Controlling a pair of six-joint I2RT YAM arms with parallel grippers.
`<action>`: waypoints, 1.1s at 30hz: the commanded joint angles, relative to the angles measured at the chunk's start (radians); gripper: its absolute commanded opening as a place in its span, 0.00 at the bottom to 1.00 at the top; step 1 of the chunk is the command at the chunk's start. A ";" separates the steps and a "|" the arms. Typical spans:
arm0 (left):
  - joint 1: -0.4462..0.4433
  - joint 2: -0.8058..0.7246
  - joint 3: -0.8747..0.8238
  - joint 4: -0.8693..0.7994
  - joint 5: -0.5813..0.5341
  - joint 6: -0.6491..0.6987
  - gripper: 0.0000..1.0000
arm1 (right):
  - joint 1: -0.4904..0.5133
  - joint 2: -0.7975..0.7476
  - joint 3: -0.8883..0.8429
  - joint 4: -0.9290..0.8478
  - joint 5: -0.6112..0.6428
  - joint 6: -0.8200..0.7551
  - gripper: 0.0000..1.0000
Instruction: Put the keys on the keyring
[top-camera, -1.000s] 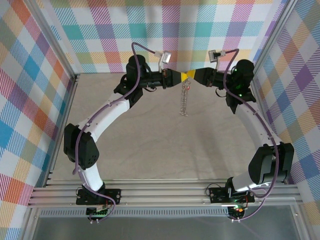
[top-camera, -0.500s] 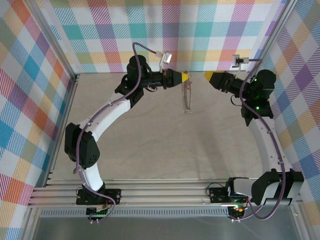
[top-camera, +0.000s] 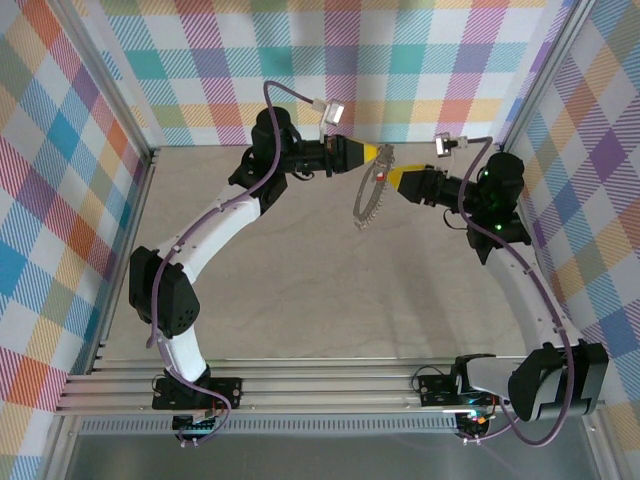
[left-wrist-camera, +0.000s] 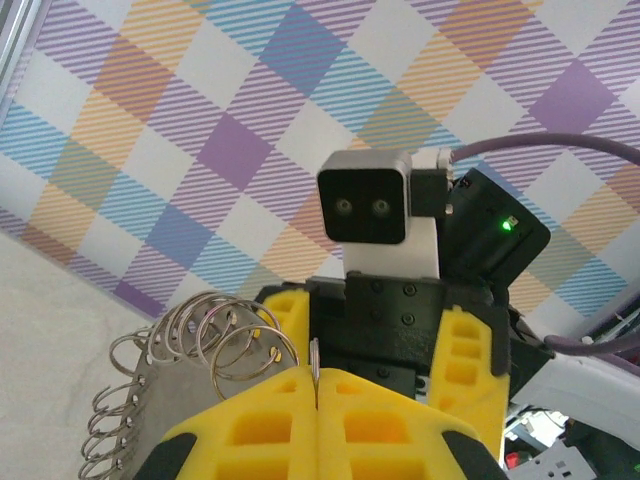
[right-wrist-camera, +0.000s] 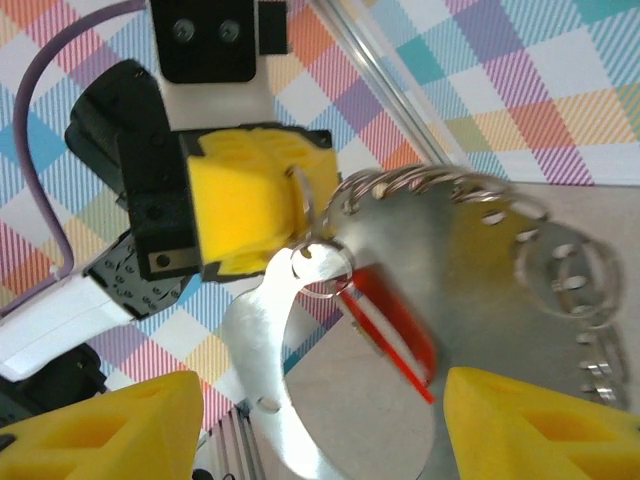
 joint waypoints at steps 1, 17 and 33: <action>-0.009 -0.013 0.039 0.069 0.024 -0.005 0.00 | 0.021 -0.008 0.000 -0.008 -0.007 -0.051 0.65; -0.010 -0.017 0.047 0.072 0.033 -0.013 0.00 | 0.061 0.041 0.044 -0.052 0.063 -0.107 0.64; -0.012 -0.015 0.045 0.081 0.030 -0.020 0.00 | 0.092 0.107 0.086 -0.003 0.068 -0.090 0.63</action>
